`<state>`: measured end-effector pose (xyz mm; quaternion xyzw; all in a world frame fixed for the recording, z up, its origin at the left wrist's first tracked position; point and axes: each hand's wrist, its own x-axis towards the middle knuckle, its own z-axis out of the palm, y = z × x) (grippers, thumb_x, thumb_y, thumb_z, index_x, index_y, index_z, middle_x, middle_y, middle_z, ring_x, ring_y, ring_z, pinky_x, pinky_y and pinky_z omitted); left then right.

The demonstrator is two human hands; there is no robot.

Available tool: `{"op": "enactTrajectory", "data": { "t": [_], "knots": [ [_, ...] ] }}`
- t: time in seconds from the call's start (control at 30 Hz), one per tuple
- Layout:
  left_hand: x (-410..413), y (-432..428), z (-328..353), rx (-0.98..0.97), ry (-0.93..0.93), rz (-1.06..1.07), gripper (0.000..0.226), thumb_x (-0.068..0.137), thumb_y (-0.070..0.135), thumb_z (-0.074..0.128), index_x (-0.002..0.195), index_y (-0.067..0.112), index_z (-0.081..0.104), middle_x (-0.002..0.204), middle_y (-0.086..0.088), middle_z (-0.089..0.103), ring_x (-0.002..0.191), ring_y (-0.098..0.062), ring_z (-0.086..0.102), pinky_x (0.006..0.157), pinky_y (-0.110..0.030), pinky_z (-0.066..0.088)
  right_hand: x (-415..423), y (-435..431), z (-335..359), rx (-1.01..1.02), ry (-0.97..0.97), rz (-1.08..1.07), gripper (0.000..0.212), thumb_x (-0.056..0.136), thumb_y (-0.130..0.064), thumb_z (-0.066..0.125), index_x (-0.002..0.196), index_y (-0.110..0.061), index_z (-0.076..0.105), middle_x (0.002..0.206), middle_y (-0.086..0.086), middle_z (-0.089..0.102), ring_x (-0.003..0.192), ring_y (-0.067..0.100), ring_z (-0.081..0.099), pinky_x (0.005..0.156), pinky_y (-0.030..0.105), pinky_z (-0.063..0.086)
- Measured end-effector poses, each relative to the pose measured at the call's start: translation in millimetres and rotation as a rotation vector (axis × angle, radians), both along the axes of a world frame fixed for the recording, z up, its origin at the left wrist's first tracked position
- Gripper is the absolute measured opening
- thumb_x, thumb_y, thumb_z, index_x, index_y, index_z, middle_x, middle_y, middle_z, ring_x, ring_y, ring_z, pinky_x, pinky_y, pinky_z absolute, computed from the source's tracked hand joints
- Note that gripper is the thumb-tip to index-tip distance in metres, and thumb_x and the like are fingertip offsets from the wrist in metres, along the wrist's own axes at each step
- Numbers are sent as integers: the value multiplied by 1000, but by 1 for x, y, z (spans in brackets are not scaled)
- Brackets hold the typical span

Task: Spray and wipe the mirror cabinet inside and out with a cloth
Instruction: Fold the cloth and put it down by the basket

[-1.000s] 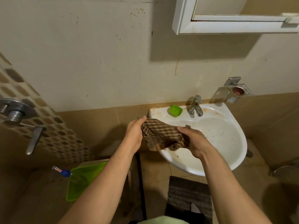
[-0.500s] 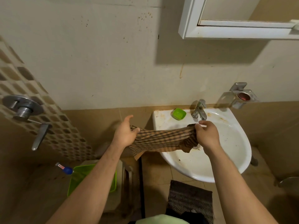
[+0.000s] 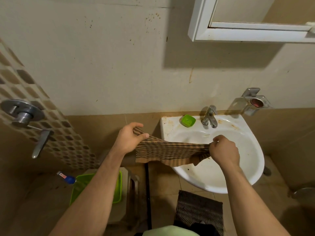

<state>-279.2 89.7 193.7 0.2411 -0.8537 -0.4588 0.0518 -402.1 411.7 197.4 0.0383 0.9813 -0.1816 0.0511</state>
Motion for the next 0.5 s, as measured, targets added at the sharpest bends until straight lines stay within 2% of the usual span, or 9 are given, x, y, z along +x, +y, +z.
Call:
{"op": "enactTrajectory", "data": {
  "t": [0.03,0.1,0.17,0.2,0.3,0.4,0.43,0.5],
  "knots": [
    [1,-3,2,55,-24,-49,61,78,36,90,131,22,64,105,7,70,94,-9,67,86,-29,56,-3,1,1,-92,-32,-40,29,95,-19,46,113,-22,69,104,12,70,84,32,65,70,39,55],
    [4,-10,5,49,-98,-174,69,68,37,96,128,25,63,109,7,65,98,-12,66,87,-27,55,-10,4,6,-512,-153,-193,38,93,-7,39,99,-21,73,100,14,68,75,28,65,68,41,61],
    [6,-17,7,-141,-190,-281,67,67,36,96,125,29,64,111,7,55,100,-11,58,90,-26,49,-14,10,15,-944,-285,-318,50,94,3,34,93,-20,78,91,14,63,72,27,64,67,38,61],
    [6,-20,8,-239,-215,-305,60,72,33,93,125,28,66,112,5,52,103,-13,55,95,-29,47,-14,15,20,-1020,-312,-299,53,96,5,35,91,-20,80,87,13,62,74,28,65,68,38,61],
    [3,-26,10,-412,-195,-290,29,90,24,78,119,21,75,108,3,51,104,-17,55,101,-39,48,-9,22,30,-873,-281,-42,50,104,4,39,90,-17,82,91,14,71,86,32,67,73,41,61],
    [-1,-30,13,-488,-173,-286,19,97,24,69,113,18,78,102,7,49,97,-13,52,95,-37,49,-3,28,33,-701,-266,127,28,105,-2,49,111,-6,76,108,17,74,105,37,68,98,53,55],
    [-1,-32,13,-506,-163,-288,18,97,25,69,111,18,79,106,7,51,100,-13,50,99,-39,48,-1,30,35,-688,-273,167,25,104,-4,52,115,-6,74,107,17,75,105,37,69,101,53,53],
    [0,-37,16,-543,-145,-285,17,96,28,70,109,21,80,124,4,59,113,-17,49,106,-47,43,3,33,40,-636,-278,268,20,100,-6,60,111,-13,76,100,11,78,98,31,72,96,49,54]
  ]
}}
